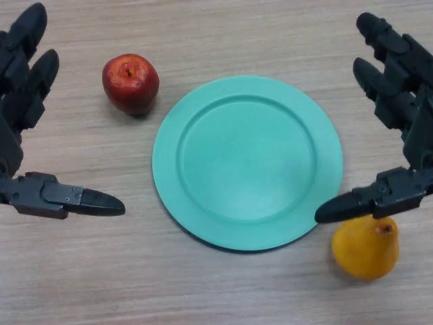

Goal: Pick up the red apple and place it on the plate

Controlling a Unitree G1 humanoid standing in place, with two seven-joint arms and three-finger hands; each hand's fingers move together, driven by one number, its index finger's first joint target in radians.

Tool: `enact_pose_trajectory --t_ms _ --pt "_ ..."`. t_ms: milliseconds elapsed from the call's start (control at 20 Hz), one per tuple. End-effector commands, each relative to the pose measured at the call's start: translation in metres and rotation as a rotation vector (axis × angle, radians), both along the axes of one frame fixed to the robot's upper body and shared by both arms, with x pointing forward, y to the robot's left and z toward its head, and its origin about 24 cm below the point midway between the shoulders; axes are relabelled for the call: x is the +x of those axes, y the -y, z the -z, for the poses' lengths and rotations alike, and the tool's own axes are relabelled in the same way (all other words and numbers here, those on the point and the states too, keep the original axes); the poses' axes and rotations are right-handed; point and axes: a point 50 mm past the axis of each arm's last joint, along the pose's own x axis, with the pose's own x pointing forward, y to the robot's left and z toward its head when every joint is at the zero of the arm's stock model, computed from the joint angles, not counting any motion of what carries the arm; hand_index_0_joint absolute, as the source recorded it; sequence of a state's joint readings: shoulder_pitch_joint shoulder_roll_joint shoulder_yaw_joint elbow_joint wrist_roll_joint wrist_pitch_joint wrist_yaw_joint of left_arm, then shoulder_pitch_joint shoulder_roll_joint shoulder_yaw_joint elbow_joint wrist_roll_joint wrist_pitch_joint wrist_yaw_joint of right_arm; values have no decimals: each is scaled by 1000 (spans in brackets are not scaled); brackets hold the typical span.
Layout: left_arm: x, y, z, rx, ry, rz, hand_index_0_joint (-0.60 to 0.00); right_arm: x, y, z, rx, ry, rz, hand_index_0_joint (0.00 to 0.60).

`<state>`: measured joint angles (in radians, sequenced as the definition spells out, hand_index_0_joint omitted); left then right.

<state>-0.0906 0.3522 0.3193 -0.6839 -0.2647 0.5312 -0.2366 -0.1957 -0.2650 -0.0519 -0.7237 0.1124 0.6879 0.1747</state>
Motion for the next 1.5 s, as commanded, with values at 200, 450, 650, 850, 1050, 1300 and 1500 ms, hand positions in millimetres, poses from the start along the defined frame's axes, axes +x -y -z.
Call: enact_pose_trajectory --t_ms 200,450,650,850,1050,1300,1500 --pt "-10 -3 -32 44 193 7 0 -5 18 -33 -13 256 109 0" --pt "-4 -2 -33 56 174 4 0 -2 24 -36 -13 263 156 0" --pt "25 -10 -34 61 252 -44 0 -2 33 -37 2 272 214 0" --pt "76 -16 -28 66 288 -134 0 -3 40 -39 -13 288 264 0" --pt "122 -16 -16 151 330 -226 0 -3 52 -43 -62 326 338 0" --pt "160 17 7 286 308 -230 0 -4 68 -45 -100 368 407 0" --pt "173 35 11 264 233 -206 0 -6 76 -49 -105 374 438 0"
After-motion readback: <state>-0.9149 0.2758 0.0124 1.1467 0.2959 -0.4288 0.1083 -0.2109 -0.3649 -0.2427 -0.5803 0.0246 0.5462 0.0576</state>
